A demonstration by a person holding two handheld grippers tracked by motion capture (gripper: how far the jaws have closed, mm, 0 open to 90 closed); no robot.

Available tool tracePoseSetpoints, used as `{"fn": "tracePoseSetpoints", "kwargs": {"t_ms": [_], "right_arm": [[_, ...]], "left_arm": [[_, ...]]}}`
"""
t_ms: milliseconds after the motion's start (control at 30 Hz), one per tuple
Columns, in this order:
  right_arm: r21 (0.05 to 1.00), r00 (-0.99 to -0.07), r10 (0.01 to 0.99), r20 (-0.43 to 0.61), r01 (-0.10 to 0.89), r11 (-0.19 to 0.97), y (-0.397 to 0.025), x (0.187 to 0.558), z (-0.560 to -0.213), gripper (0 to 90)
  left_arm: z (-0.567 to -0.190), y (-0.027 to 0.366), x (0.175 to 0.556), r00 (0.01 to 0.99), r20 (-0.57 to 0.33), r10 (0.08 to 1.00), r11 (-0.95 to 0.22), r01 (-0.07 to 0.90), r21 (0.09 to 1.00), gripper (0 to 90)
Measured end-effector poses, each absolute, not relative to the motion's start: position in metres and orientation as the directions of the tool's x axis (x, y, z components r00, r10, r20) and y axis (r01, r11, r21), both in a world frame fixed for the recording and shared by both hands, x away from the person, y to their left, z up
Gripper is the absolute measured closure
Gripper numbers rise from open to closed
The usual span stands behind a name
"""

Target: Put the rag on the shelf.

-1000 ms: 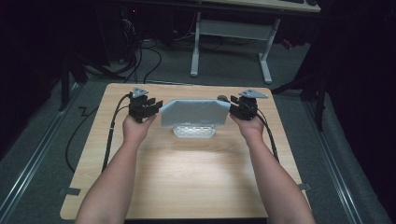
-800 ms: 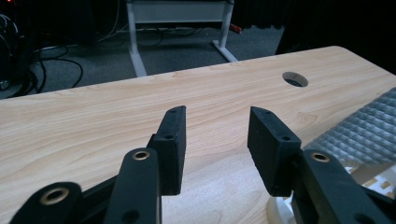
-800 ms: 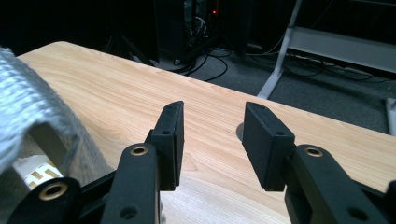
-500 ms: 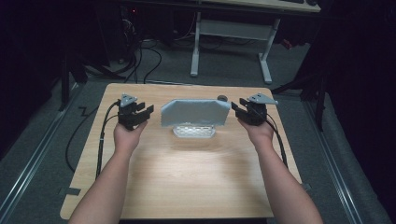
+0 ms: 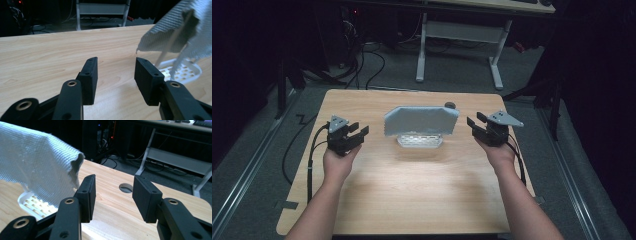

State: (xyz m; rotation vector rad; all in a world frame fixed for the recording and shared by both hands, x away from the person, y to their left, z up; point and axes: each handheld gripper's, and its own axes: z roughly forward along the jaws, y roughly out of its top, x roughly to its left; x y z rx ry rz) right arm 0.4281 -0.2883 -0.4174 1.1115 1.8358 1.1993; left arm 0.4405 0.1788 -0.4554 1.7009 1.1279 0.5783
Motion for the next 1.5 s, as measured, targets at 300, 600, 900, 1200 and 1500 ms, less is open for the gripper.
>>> {"fn": "tracePoseSetpoints", "kwargs": {"t_ms": [300,600,900,1200,1500], "right_arm": [[0.915,-0.42,0.9,-0.118,0.306,0.263,-0.287,0.402,-0.414,53.4],[0.901,-0.432,0.889,-0.151,0.309,0.303,-0.281,0.366,-0.426,53.0],[0.873,-0.449,0.888,-0.096,0.391,0.292,-0.271,0.325,-0.47,47.0],[0.836,-0.467,0.882,-0.069,0.455,0.306,-0.265,0.3,-0.507,45.3],[0.816,-0.478,0.877,-0.055,0.485,0.316,-0.266,0.306,-0.513,44.3]], "left_arm": [[-0.458,0.186,0.408,0.473,-0.112,0.874,-0.103,0.404,0.909,53.8],[-0.475,0.183,0.376,0.516,-0.136,0.846,-0.138,0.457,0.879,52.5],[-0.515,0.136,0.331,0.589,-0.09,0.803,-0.301,0.531,0.792,47.9],[-0.522,0.116,0.32,0.642,-0.066,0.764,-0.382,0.532,0.756,45.7],[-0.527,0.122,0.324,0.623,-0.108,0.775,-0.356,0.57,0.74,44.5]]}}
